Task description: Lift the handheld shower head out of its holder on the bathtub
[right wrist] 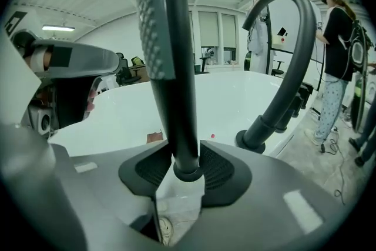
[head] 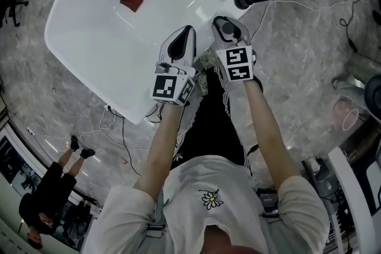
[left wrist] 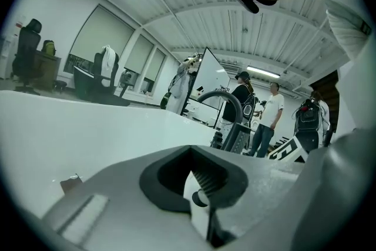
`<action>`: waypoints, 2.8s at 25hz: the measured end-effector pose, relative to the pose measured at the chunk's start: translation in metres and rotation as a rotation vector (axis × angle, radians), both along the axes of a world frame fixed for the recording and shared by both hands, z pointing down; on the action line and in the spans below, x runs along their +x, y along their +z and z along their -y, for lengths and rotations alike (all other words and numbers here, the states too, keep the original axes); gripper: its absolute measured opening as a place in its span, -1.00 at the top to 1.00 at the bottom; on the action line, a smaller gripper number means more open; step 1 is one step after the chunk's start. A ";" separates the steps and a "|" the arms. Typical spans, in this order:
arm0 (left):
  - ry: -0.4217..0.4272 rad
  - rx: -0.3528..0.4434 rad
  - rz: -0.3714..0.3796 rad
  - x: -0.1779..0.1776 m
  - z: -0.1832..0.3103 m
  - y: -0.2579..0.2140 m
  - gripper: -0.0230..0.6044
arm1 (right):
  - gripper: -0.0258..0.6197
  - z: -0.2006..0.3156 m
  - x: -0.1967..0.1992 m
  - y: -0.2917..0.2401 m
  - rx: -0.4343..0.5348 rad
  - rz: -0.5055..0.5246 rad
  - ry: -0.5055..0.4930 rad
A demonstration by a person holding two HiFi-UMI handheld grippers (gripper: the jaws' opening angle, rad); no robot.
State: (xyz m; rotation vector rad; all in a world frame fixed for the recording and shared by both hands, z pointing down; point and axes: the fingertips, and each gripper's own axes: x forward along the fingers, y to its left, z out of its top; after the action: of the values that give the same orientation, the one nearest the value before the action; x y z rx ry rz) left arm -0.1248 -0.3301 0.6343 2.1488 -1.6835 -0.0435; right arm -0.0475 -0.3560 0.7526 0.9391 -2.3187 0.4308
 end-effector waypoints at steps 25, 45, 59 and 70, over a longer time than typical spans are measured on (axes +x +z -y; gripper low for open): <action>-0.098 0.060 -0.009 -0.049 -0.019 -0.034 0.93 | 0.45 0.005 -0.010 -0.108 0.267 0.080 0.044; -0.085 0.479 0.080 -0.026 -0.061 -0.317 0.93 | 0.44 -0.062 -0.006 -0.415 0.636 0.266 0.052; -0.070 0.525 0.167 0.014 -0.107 -0.408 0.93 | 0.45 -0.120 0.048 -0.517 0.701 0.433 0.148; -0.081 0.514 0.218 0.032 -0.119 -0.420 0.93 | 0.45 -0.135 0.044 -0.520 0.700 0.435 0.061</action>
State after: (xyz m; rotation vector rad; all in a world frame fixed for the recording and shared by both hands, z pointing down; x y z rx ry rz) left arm -0.0927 -0.2110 0.2147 2.5221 -2.0611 -0.3057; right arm -0.0034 -0.2208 0.2328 1.3391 -2.9169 -0.2083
